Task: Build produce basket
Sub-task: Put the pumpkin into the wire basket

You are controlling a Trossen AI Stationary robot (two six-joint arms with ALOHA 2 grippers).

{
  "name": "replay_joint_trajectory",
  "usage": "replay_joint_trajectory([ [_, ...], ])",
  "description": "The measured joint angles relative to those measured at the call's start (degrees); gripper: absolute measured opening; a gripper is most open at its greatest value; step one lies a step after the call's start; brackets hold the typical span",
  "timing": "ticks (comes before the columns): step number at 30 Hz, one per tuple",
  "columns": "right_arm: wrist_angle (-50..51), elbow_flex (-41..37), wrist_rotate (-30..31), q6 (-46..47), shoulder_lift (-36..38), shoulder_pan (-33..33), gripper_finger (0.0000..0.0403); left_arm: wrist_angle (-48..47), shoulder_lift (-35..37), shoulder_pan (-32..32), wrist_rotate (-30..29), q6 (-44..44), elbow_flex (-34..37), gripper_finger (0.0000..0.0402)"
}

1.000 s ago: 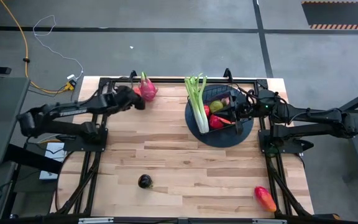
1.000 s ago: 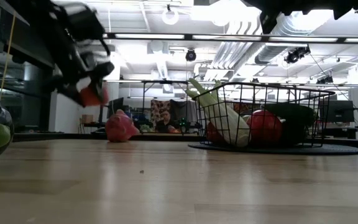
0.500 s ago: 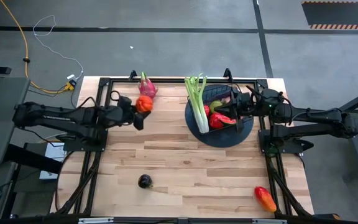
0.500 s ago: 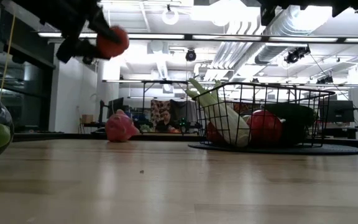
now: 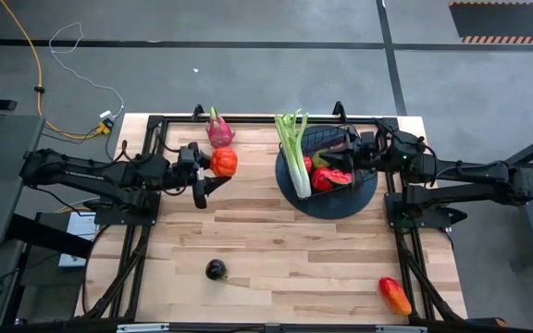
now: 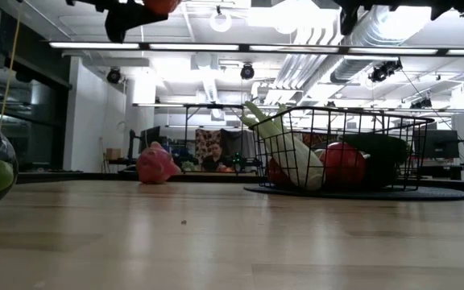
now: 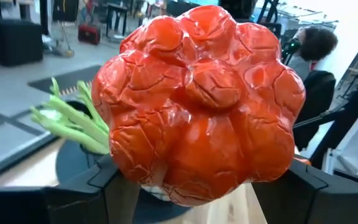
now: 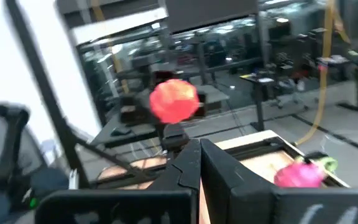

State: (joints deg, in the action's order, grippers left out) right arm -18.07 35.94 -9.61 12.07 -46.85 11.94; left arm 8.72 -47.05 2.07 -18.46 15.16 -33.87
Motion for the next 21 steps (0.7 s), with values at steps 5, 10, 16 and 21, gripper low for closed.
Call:
replay_joint_trajectory([
  [5, 0.0, 0.0, 3.7, 2.8, 0.0, 0.0, 0.0000, 0.6, 0.0, 0.0, -0.2, -2.3, -0.1, 0.0250],
  [10, 0.0, 0.0, 3.6, 2.9, 0.0, 0.0, 0.0000, 0.2, -2.1, 0.0, -0.2, -4.7, -2.2, 0.0250],
  [16, 0.0, 0.0, 3.6, 2.0, 0.0, 0.0, 0.0000, 0.1, -7.8, 0.2, -0.8, -9.9, -6.3, 0.0250],
  [21, 0.0, 0.0, 3.6, 2.4, 0.0, 0.0, 0.0000, 0.1, -12.7, 0.2, -2.6, -12.6, -9.4, 0.0250],
])
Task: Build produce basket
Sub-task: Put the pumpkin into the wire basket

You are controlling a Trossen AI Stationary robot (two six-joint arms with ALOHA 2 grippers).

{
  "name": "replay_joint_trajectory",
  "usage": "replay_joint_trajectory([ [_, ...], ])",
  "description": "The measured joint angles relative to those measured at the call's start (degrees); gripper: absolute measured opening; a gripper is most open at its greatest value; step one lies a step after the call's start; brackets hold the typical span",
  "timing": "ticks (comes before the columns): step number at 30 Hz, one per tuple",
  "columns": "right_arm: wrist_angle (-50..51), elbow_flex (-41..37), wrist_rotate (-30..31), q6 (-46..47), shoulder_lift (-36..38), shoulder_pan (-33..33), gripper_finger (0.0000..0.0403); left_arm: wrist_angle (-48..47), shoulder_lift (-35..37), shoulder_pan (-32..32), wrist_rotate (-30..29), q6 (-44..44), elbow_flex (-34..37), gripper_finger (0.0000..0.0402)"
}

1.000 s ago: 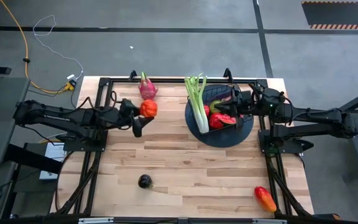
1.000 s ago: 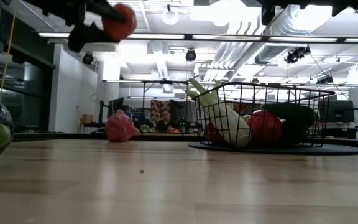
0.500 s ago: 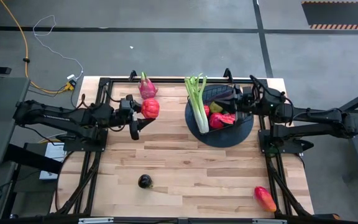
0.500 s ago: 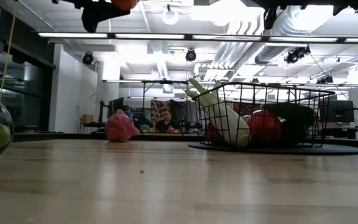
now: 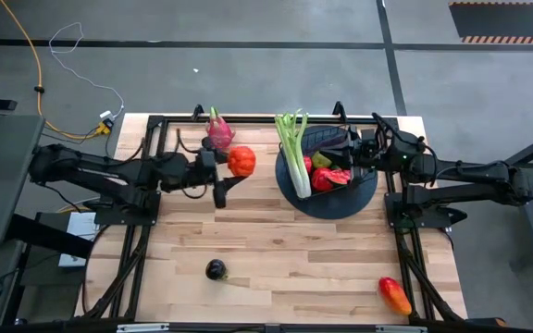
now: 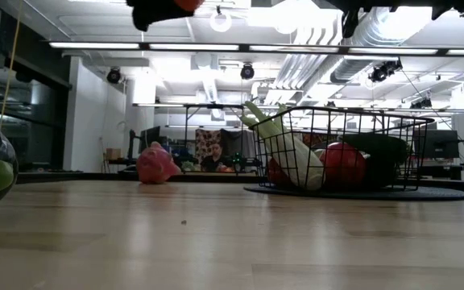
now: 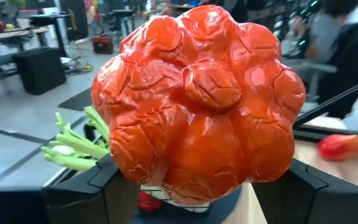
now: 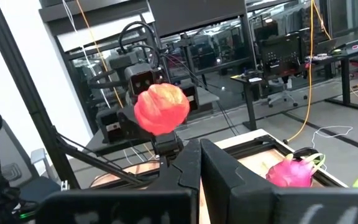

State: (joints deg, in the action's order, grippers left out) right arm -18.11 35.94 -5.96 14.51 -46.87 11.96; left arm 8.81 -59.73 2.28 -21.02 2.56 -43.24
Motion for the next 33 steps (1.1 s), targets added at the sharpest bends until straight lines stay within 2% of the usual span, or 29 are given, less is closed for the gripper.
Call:
replay_joint_trajectory([
  [4, -1.9, 0.0, 0.0, 0.0, 0.0, 0.0, 0.0000, -0.3, -6.5, 1.1, -2.0, -0.2, -4.5, 0.0250],
  [12, -13.9, 0.0, 0.0, -2.9, 0.0, 0.0, 0.0000, -6.0, -24.5, 5.9, 1.8, -0.7, -19.9, 0.0250],
  [20, -15.7, 0.0, 0.0, -4.3, 0.0, 0.0, 0.0000, -7.5, -41.4, 8.6, 2.9, -0.8, -33.5, 0.0250],
  [26, -15.1, 0.0, 0.0, -4.3, 0.0, 0.0, 0.0000, -7.4, -50.0, 9.8, 2.8, -0.8, -38.7, 0.0250],
  [33, -14.1, 0.0, 0.0, -4.2, 0.0, 0.0, 0.0000, -5.5, -55.8, 10.1, 3.1, -0.7, -40.5, 0.0250],
])
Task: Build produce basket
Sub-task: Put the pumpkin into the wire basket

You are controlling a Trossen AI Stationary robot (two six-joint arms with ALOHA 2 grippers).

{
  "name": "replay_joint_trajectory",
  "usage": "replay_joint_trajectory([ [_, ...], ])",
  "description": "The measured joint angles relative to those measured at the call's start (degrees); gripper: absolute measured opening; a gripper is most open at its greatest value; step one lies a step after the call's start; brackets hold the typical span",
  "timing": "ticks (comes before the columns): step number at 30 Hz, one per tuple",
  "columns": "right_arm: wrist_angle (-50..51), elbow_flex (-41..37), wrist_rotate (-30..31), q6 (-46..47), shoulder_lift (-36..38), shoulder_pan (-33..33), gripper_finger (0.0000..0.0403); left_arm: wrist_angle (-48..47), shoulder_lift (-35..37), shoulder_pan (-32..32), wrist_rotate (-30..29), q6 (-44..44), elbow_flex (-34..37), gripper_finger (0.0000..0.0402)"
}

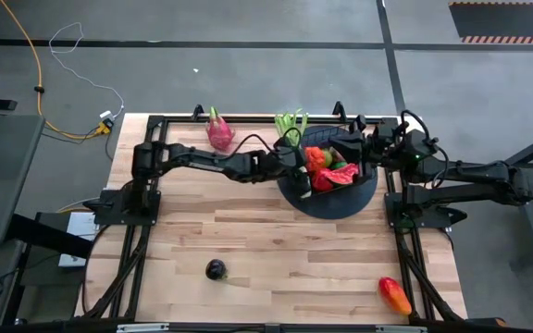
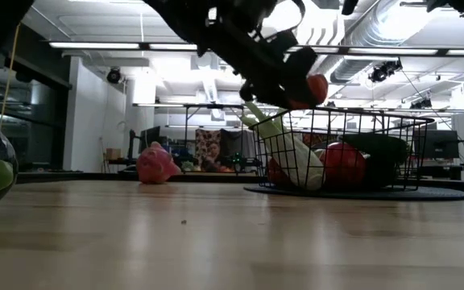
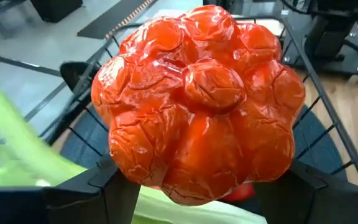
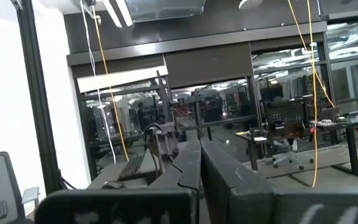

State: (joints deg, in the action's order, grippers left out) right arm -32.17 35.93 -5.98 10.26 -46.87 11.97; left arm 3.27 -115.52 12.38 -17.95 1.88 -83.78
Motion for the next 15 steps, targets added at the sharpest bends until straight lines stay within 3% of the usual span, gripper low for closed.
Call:
replay_joint_trajectory([
  [15, 1.3, 0.0, 0.0, 0.2, 0.0, 0.0, 0.0000, 3.4, -3.3, 0.0, 0.2, -1.4, -0.1, 0.0254],
])
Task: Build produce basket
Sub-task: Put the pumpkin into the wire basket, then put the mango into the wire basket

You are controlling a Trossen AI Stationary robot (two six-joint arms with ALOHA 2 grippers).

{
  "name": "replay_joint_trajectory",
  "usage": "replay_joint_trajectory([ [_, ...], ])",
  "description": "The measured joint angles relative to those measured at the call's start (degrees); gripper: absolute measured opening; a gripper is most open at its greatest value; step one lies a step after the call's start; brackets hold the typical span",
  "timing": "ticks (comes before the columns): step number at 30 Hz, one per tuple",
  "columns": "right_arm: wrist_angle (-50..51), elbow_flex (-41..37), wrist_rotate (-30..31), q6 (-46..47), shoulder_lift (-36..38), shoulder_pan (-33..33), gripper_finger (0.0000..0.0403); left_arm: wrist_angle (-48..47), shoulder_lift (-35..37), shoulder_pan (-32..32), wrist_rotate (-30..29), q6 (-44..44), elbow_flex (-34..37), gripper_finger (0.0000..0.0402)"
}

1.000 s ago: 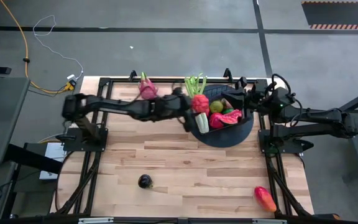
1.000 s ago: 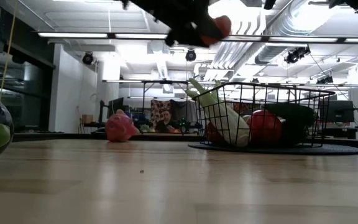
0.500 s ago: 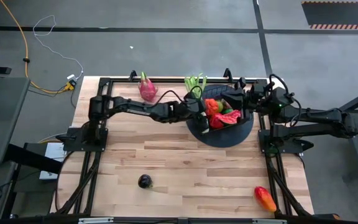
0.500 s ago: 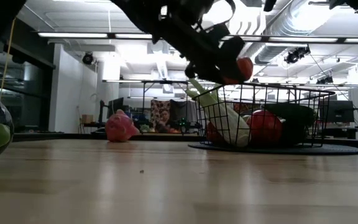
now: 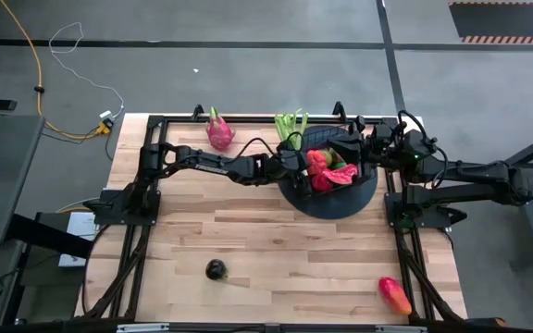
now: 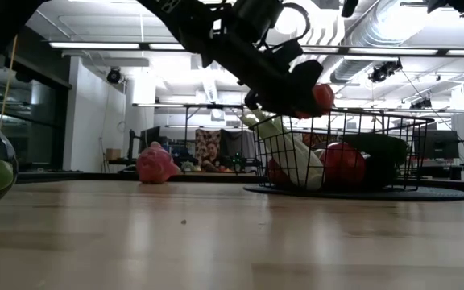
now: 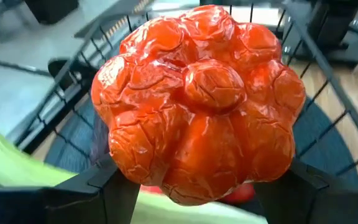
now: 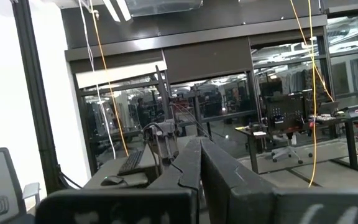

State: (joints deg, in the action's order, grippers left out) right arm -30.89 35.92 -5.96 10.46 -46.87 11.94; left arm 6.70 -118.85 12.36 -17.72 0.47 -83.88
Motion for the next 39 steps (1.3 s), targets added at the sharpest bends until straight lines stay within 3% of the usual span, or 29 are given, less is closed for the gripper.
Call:
replay_joint_trajectory([
  [11, 2.5, 0.0, 0.0, 0.0, 0.0, 0.0, 0.0000, 0.7, 0.0, 0.4, 0.4, 0.8, 0.0, 0.0330],
  [21, 2.4, 0.0, -0.4, 0.0, 0.0, 0.0, 0.0000, -2.8, 4.0, 0.5, -0.2, 0.1, 0.0, 0.0341],
  [27, 1.8, 0.0, -0.5, -0.4, 0.0, 0.0, 0.0000, -8.8, 13.7, 1.5, 1.0, -3.9, 0.0, 0.0342],
  [32, 1.8, 0.0, -1.0, -0.4, 0.0, 0.0, 0.0000, -11.2, 25.2, 4.7, 5.4, 2.6, 1.8, 0.0342],
  [36, 1.9, 0.0, -1.2, -0.4, 0.0, 0.0, 0.0000, -2.0, 36.5, 6.9, 16.5, 9.2, 9.6, 0.0340],
  [39, 2.0, 0.0, -1.2, -0.4, 0.0, 0.0, 0.0000, 6.0, 45.7, 6.6, 17.2, 11.2, 18.7, 0.0334],
])
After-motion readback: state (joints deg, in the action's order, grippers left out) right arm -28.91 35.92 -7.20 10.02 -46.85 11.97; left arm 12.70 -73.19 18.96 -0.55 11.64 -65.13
